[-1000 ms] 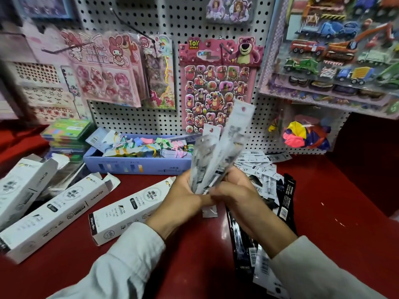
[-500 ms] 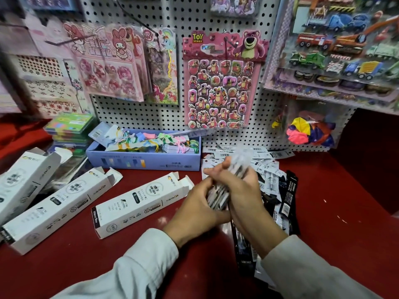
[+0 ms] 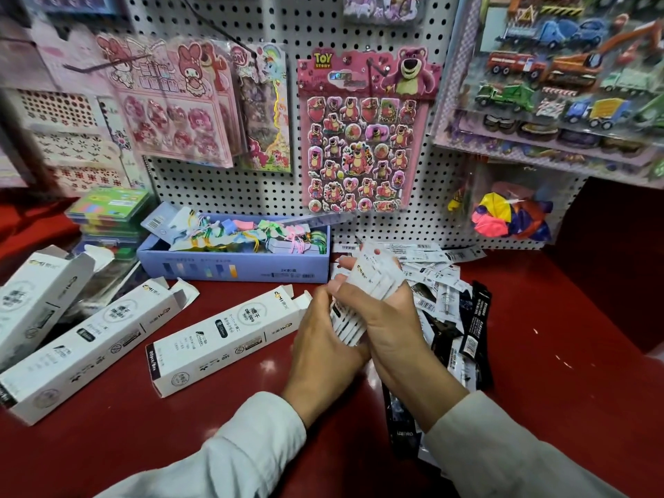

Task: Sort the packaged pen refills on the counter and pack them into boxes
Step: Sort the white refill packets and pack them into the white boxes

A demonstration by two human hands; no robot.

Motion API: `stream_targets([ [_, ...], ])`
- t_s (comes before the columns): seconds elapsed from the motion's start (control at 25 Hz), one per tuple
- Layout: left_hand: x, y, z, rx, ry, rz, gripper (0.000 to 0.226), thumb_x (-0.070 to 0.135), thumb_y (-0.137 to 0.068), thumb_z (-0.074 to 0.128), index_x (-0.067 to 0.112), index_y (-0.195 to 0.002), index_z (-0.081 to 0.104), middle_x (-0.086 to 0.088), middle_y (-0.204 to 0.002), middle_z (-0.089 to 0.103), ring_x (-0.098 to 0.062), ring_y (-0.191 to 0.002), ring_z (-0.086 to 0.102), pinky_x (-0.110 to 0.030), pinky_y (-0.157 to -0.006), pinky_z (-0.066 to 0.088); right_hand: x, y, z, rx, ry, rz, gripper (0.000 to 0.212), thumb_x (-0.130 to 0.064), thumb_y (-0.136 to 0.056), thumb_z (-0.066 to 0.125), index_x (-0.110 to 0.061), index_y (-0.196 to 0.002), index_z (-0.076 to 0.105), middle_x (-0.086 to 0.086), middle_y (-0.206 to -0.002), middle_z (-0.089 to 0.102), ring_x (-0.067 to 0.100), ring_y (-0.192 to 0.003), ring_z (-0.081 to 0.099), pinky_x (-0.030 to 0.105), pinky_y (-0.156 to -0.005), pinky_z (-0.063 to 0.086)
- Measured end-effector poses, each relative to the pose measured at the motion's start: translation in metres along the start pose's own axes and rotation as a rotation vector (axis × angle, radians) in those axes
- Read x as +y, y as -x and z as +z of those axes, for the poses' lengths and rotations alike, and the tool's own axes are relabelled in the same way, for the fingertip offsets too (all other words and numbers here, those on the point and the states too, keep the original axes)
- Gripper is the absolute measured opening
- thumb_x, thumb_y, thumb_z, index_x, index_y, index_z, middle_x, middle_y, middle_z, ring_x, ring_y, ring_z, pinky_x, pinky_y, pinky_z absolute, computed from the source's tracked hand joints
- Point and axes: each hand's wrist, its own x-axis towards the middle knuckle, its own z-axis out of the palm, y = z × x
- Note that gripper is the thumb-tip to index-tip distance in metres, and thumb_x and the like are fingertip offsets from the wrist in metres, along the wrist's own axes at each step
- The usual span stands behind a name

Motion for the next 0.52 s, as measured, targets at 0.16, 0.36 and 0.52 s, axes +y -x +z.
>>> stream_targets([
  [0.16, -0.002, -0.009, -0.002, -0.065, 0.365, -0.045, 0.039, 0.007, -0.063, 0.072, 0.019, -0.1, 0.065, 0.007, -0.086, 0.076, -0.006, -0.082, 0.071, -0.027, -0.069, 0.057, -0.004, -0.001, -0.002, -0.095, -0.004, -0.07, 0.067, -0.004, -0.064, 0.079, -0.028, -0.123, 0.057, 0.005, -0.111, 0.072, 0.013, -0.096, 0.07, 0.025, -0.077, 0.055],
  [0.36, -0.001, -0.015, -0.006, -0.268, 0.339, -0.04, 0.065, 0.008, -0.064, 0.073, 0.015, -0.127, 0.059, 0.017, -0.1, 0.075, 0.002, -0.095, 0.069, -0.018, -0.081, 0.054, -0.006, 0.0, -0.003, -0.024, 0.1, -0.122, 0.037, -0.014, -0.063, 0.083, -0.026, -0.093, 0.065, -0.006, -0.077, 0.068, 0.013, -0.075, 0.065, 0.029, -0.072, 0.053],
  [0.52, 0.002, -0.002, -0.003, -0.154, -0.162, 0.091, 0.048, 0.033, -0.069, 0.067, 0.032, -0.114, 0.055, 0.012, -0.099, 0.071, -0.009, -0.091, 0.067, -0.031, -0.077, 0.054, -0.002, 0.001, -0.001, 0.091, 0.13, -0.136, 0.036, -0.016, -0.062, 0.082, -0.028, -0.079, 0.053, -0.001, -0.079, 0.062, 0.017, -0.073, 0.061, 0.037, -0.074, 0.051],
])
